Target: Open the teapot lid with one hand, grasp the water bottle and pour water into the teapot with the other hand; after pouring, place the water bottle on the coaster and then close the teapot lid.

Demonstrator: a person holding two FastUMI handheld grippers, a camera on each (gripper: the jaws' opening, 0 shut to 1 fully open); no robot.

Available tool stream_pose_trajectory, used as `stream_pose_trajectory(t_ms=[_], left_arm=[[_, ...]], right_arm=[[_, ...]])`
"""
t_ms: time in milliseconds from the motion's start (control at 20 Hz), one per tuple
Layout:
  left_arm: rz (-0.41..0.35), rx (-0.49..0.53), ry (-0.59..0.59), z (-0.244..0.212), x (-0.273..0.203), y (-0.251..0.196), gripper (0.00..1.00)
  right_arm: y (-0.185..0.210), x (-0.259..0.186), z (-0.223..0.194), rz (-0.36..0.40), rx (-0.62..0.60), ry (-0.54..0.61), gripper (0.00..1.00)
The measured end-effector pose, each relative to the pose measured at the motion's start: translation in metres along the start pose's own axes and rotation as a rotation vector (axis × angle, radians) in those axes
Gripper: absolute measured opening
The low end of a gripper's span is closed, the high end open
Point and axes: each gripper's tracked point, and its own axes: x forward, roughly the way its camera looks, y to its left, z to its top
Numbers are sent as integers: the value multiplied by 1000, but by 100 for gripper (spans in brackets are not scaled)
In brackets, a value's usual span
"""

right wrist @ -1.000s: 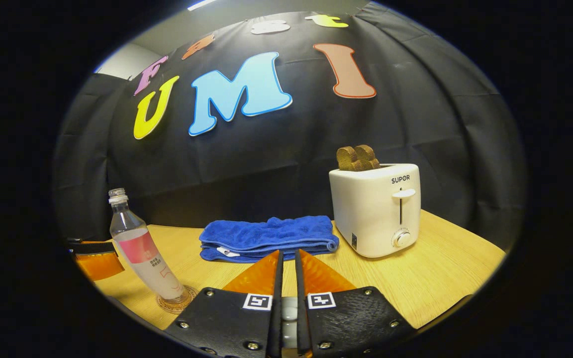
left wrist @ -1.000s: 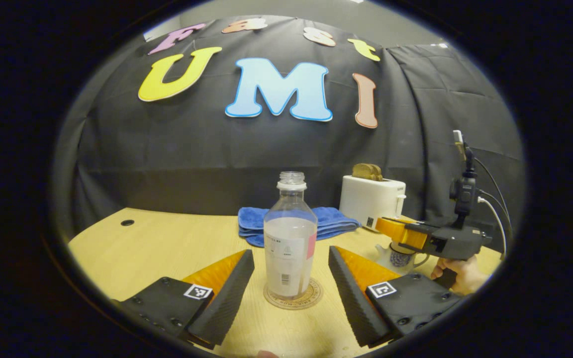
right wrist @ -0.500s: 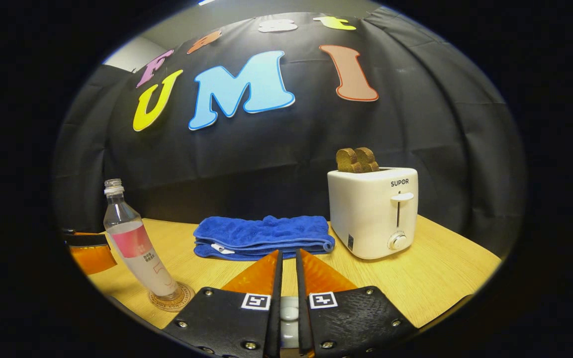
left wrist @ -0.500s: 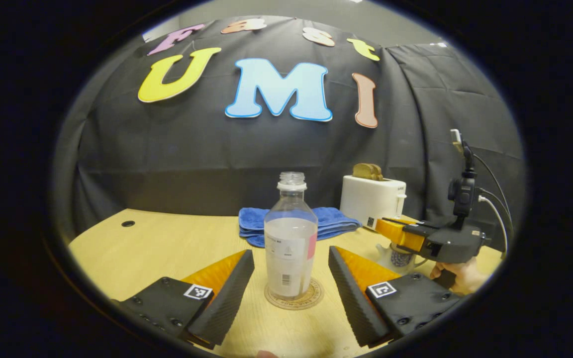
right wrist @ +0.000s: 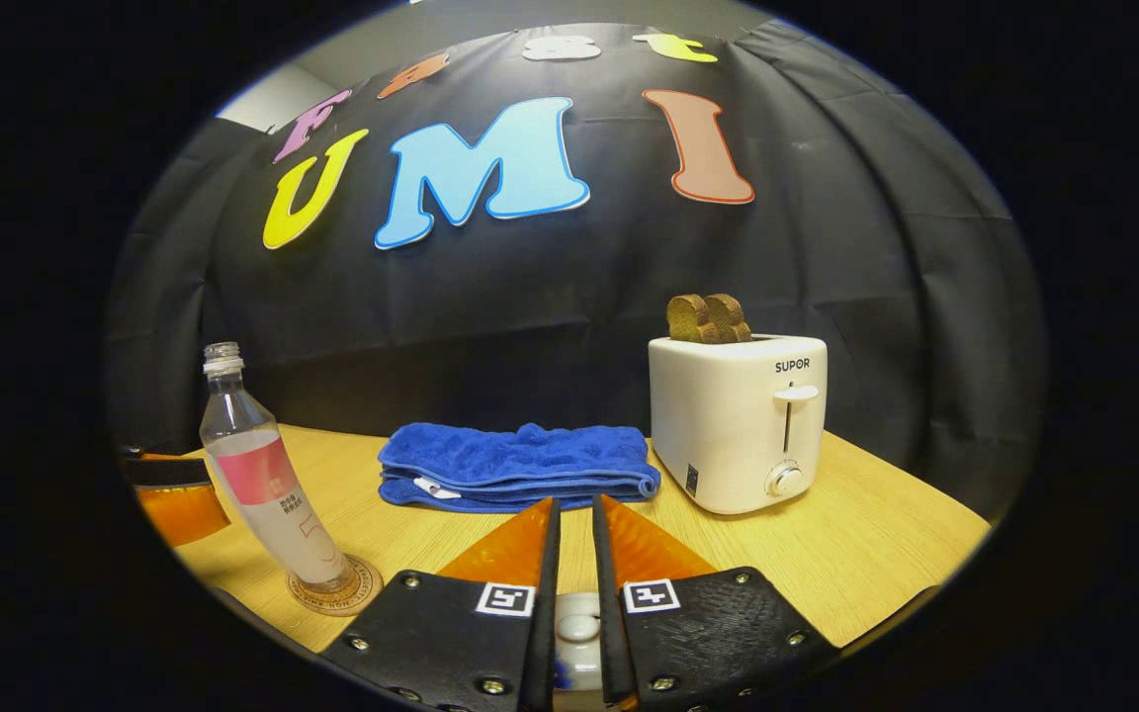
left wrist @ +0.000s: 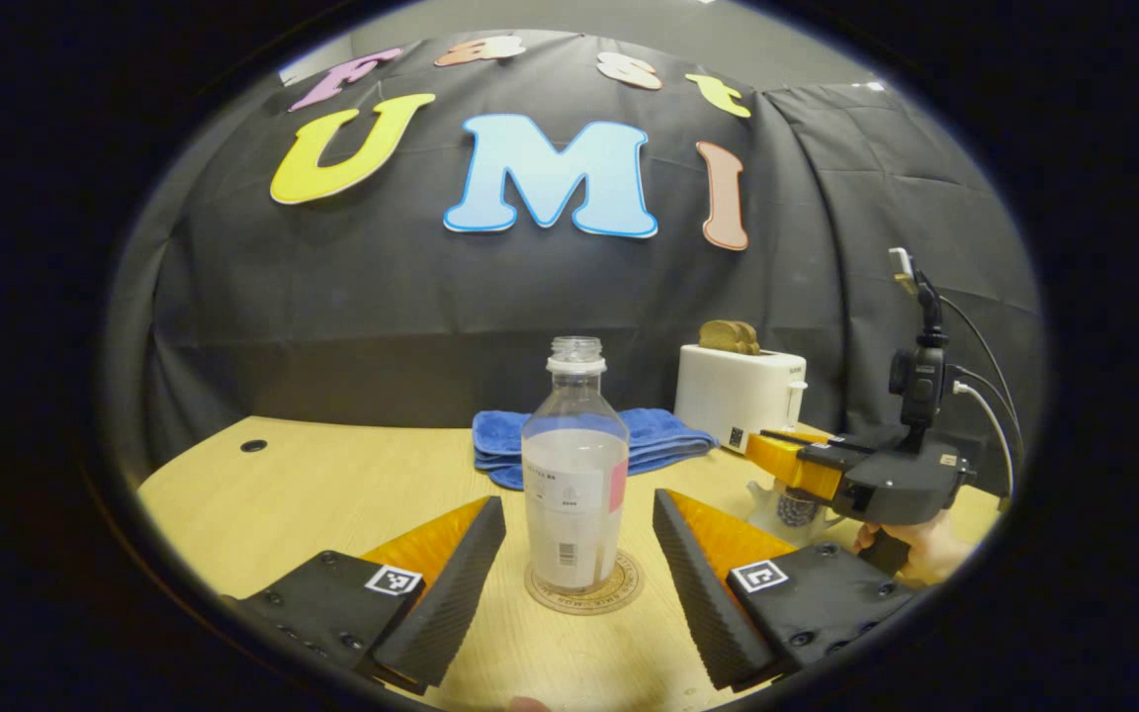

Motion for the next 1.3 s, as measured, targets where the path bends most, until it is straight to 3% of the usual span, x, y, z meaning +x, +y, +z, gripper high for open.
stream_pose_trajectory(t_ms=[350,400,600,900,1000,1300], left_arm=[[6,8,-45,18,-9,-4,100],[8,5,-51,21,-12,-4,100],[21,5,-54,24,-27,-5,100],[31,4,-96,36,-67,-20,100],[27,7,-110,40,-83,-27,100],[27,26,-153,52,-133,-42,100]], right_arm=[[20,-29,13,25,-67,-1,50],[21,-36,18,20,-77,-8,60],[34,-79,41,28,-71,-69,80],[36,-154,53,-13,-85,-88,84],[40,-177,56,-10,-89,-101,95],[42,-234,56,-45,-89,-115,95]])
